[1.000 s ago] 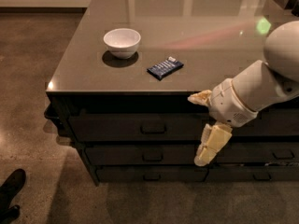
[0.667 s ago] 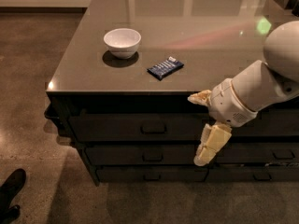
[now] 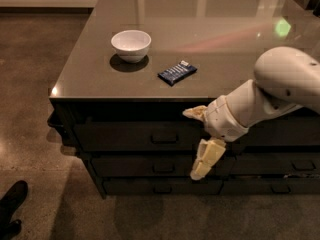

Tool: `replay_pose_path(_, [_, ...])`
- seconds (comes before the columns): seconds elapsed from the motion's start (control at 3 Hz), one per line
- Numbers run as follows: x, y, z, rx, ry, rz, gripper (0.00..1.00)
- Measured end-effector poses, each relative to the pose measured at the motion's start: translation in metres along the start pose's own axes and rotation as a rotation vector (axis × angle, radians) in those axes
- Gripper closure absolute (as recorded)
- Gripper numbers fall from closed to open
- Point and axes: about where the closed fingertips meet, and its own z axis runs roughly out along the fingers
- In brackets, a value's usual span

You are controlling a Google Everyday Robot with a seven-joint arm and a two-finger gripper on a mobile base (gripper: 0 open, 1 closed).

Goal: Open top drawer

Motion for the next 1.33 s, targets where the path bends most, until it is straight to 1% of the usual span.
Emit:
replay_pose_path(0.33, [0.010,-0.022,0.050,0.016,-0.035,-0.070,0.00])
replay_pose_path(0.67, [0.010,-0.022,0.050,0.016,-0.035,-0.070,0.00])
replay_pose_path(1.0, [0.016,-0.031,0.051,0.034,-0.046,-0.098,0.00])
replay_pose_path(1.33, [0.031,-0.051,0.050,0.074,-0.022,-0.142,0.00])
